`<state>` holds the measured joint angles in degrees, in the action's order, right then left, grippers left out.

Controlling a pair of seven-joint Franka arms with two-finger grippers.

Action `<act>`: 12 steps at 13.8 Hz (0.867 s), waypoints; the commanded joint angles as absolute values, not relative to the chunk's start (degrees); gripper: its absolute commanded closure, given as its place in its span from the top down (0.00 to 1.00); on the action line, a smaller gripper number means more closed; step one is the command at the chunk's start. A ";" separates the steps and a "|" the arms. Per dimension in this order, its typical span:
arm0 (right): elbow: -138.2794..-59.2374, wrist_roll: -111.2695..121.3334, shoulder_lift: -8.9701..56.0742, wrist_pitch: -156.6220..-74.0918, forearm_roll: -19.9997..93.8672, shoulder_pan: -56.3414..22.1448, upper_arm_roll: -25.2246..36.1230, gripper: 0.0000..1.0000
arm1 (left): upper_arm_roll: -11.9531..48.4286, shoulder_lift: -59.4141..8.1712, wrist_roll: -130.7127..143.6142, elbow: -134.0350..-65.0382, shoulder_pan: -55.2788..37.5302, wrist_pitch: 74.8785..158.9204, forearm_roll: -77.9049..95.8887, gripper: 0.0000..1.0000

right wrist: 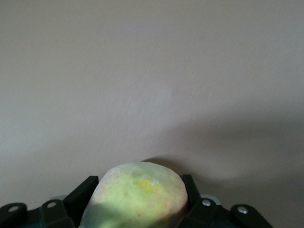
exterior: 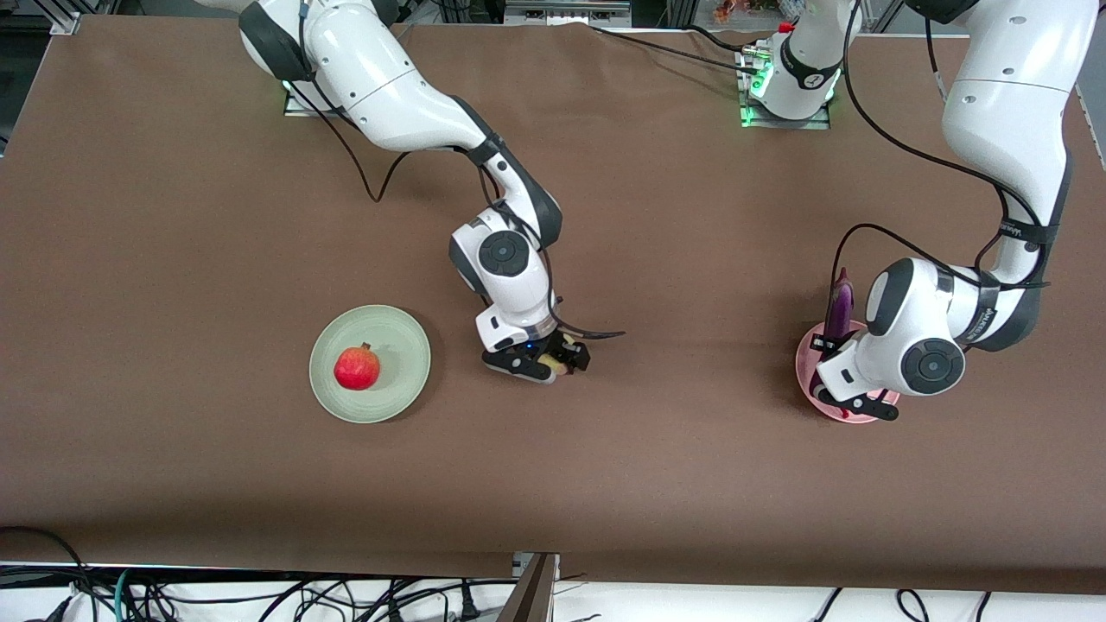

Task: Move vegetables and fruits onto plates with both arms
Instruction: 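Carry the eggplant to the pink plate while the right gripper carries the peach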

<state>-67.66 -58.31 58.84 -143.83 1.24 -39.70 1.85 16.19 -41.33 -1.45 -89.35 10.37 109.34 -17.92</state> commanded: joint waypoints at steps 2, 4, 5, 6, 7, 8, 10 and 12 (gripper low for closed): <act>-66.97 -42.96 51.44 -128.98 3.14 -32.46 1.05 0.17 | 16.70 -42.36 -2.37 -86.92 10.28 108.63 -18.19 0.23; -67.49 -28.46 48.70 -122.12 7.72 -27.88 1.40 0.17 | 16.70 -42.36 -2.37 -86.84 10.46 108.81 -18.11 1.00; -69.41 -23.17 47.30 -119.82 8.00 -25.60 1.58 0.17 | 16.70 -42.19 -2.37 -86.84 10.46 108.72 -18.19 1.00; -71.78 -18.94 45.98 -119.53 8.09 -23.40 1.58 0.18 | 16.70 -42.19 -2.29 -86.31 10.46 108.72 -18.11 1.00; -74.07 -16.46 45.18 -119.62 8.17 -22.16 1.58 0.24 | 16.79 -42.10 -2.29 -85.53 10.37 108.46 -18.19 1.00; -76.70 -16.09 44.74 -120.49 8.17 -21.89 1.67 0.28 | 17.05 -41.84 -2.20 -85.00 10.46 108.11 -18.11 1.00; -81.45 -16.00 43.95 -124.17 8.17 -21.71 1.67 0.40 | 17.40 -40.88 -2.20 -84.90 10.37 107.84 -18.11 1.00; -85.06 -16.78 42.72 -126.12 8.26 -21.36 1.67 0.78 | 18.27 -38.42 -2.11 -85.08 10.28 106.53 -18.02 1.00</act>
<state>-78.60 -16.75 46.78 -123.87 7.51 -21.26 2.16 17.29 -41.32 -1.45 -85.11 10.28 108.98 -17.92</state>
